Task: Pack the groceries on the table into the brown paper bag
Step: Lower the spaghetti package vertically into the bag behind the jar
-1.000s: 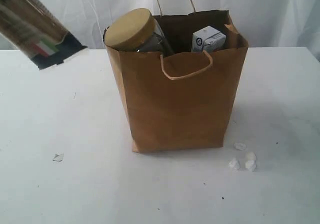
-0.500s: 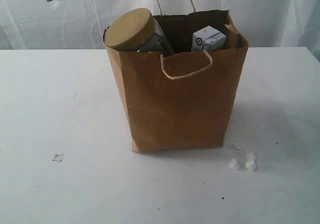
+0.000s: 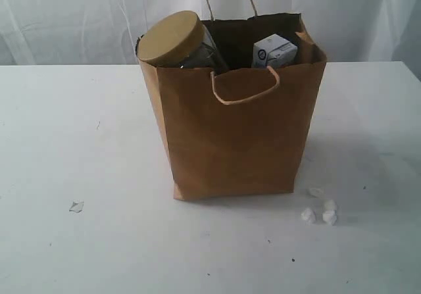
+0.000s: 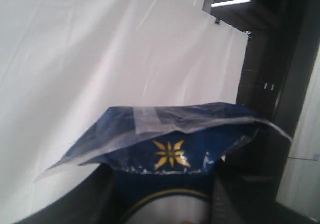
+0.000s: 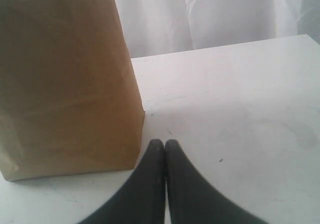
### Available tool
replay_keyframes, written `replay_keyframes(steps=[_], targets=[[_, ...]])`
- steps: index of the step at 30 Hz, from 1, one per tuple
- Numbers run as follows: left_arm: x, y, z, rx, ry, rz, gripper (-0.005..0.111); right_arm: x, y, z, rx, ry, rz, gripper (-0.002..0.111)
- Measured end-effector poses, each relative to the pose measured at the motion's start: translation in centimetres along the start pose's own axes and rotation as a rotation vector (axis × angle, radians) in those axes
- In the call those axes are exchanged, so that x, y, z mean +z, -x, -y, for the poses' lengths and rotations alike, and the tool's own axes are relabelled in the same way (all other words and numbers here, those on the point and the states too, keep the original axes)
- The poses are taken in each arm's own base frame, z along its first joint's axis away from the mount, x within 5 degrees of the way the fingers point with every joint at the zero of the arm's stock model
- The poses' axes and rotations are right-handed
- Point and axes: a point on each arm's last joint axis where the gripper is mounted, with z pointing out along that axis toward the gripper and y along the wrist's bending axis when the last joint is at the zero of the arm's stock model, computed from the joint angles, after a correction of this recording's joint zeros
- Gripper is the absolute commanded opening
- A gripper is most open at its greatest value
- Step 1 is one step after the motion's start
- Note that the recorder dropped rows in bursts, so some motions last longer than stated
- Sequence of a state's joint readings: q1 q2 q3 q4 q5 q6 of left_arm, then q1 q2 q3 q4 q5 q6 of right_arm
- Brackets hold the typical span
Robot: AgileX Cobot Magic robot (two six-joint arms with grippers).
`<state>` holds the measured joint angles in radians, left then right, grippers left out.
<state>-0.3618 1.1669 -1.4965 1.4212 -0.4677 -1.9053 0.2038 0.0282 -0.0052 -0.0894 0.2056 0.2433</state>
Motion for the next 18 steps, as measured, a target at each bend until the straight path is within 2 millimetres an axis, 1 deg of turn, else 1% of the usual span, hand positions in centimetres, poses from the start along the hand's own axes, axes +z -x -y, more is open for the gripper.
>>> replay_keyframes(steps=[3,6,9,12,15,18], targets=[[1.6,-1.2,-0.1,-0.01,-0.064,-0.056,0.0,0.0,0.0,0.0,0.0,0.0,0.0,0.0],[3.0,-3.2,0.2,0.002,-0.109,-0.136,0.0,0.0,0.0,0.0,0.0,0.0,0.0,0.0],[4.2,-5.1,1.2,0.027,-0.154,-0.197,0.0,0.0,0.0,0.0,0.0,0.0,0.0,0.0],[5.3,-6.5,2.1,0.055,-0.18,-0.232,0.0,0.0,0.0,0.0,0.0,0.0,0.0,0.0],[6.0,-7.2,2.8,0.065,-0.179,-0.236,0.0,0.0,0.0,0.0,0.0,0.0,0.0,0.0],[6.8,-7.6,2.6,0.063,-0.161,-0.233,0.0,0.0,0.0,0.0,0.0,0.0,0.0,0.0]])
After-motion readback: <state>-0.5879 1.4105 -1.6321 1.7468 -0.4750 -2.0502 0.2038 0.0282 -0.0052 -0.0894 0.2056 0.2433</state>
